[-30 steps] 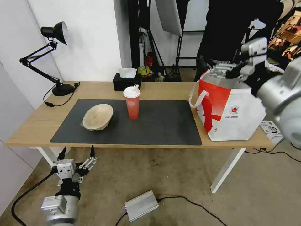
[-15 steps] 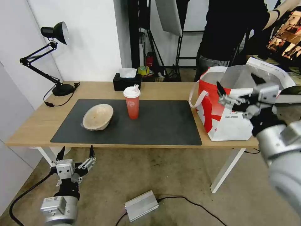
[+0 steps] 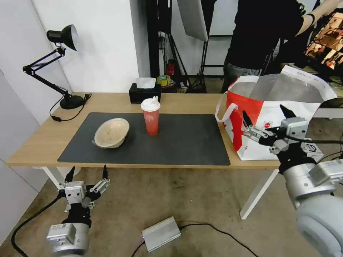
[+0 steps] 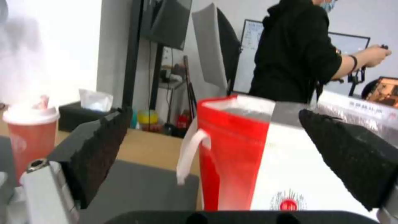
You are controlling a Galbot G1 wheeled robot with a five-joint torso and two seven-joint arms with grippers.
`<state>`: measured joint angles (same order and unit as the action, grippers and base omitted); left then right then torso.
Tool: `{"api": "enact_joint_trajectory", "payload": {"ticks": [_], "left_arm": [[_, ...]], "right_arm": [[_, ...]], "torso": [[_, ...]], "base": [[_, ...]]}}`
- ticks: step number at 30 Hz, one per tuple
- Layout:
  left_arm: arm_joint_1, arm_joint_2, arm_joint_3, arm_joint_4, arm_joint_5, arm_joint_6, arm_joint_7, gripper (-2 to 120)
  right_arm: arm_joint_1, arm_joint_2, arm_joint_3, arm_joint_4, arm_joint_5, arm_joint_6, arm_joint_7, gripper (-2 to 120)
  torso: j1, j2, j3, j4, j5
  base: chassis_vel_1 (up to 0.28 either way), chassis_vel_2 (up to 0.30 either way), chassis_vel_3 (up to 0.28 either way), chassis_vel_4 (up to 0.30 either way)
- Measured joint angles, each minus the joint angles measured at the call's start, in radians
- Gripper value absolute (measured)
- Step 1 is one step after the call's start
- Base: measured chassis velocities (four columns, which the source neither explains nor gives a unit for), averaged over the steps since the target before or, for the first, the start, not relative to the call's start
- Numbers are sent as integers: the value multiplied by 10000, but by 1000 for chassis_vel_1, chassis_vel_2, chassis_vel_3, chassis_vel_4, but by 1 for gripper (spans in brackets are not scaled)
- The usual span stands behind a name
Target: Pick up the trash from the table and place it into the takeout bag.
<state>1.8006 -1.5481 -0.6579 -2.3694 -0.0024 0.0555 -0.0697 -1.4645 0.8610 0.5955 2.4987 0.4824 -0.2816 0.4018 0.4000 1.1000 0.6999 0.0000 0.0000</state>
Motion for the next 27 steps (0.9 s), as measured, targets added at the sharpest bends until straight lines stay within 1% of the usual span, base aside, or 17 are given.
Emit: {"api": "enact_joint_trajectory", "payload": {"ticks": [5, 7, 9, 10, 12, 13, 15, 17, 18, 20, 21, 25, 26, 27], "left_arm": [[-2, 6, 0, -3, 1, -3, 1, 100], [-6, 12, -1, 0, 0, -6, 1, 100], [-17, 16, 3, 37, 0, -11, 0, 100], [-17, 16, 3, 37, 0, -11, 0, 100], [-30, 27, 8, 82, -1, -20, 0, 100], [-30, 27, 8, 82, -1, -20, 0, 100], [-39, 47, 9, 114, -3, -25, 1, 100], [-46, 62, 8, 139, -5, -28, 1, 100], [-52, 70, 7, 154, -6, -35, 0, 100], [-57, 74, 6, 184, -8, -43, 1, 100], [-57, 74, 6, 184, -8, -43, 1, 100], [-76, 73, 8, 228, -11, -46, 0, 100], [-76, 73, 8, 228, -11, -46, 0, 100], [-81, 72, 7, 238, -12, -46, -1, 100]], "right_arm": [[-474, 281, -198, 0, -573, 346, 89, 100], [-754, 415, -308, -21, -959, 642, 106, 100], [-1020, 559, -463, -295, -1342, 972, 106, 100], [-1020, 559, -463, -295, -1342, 972, 106, 100], [-1209, 726, -632, -727, -1716, 1346, 68, 100], [-1209, 726, -632, -727, -1716, 1346, 68, 100], [-1311, 860, -710, -1208, -2161, 1858, -149, 100], [-1365, 918, -734, -1406, -2280, 1975, -243, 100], [-1414, 973, -738, -1571, -2344, 2059, -356, 100], [-1512, 1067, -687, -1977, -2470, 2301, -927, 100], [-1512, 1067, -687, -1977, -2470, 2301, -927, 100], [-1602, 1183, -389, -2598, -2655, 2589, -2452, 99], [-1602, 1183, -389, -2598, -2655, 2589, -2452, 99], [-1603, 1201, -355, -2690, -2690, 2606, -2714, 99]], "torso": [[0, 0, 0, 1, -1], [0, 0, -1, -1, -1], [0, 0, 0, 0, 0], [0, 0, 0, 0, 0], [0, 0, 0, 0, -1], [0, 0, 0, 0, -1], [0, 0, 0, 1, 0], [0, 0, 0, 0, 0], [0, 0, 0, 0, 0], [0, 0, 0, 0, 0], [0, 0, 0, 0, 0], [0, -1, 0, 0, 0], [0, -1, 0, 0, 0], [0, -1, 0, 0, 0]], "base": [[0, 0, 0, 0], [0, 0, 0, 0], [0, 0, 0, 0], [0, 0, 0, 0], [0, 0, 0, 0], [0, 0, 0, 0], [0, 0, 0, 0], [0, 0, 0, 0], [0, 0, 0, 0], [0, 0, 0, 0], [0, 0, 0, 0], [0, 0, 0, 0], [0, 0, 0, 0], [0, 0, 0, 0]]}}
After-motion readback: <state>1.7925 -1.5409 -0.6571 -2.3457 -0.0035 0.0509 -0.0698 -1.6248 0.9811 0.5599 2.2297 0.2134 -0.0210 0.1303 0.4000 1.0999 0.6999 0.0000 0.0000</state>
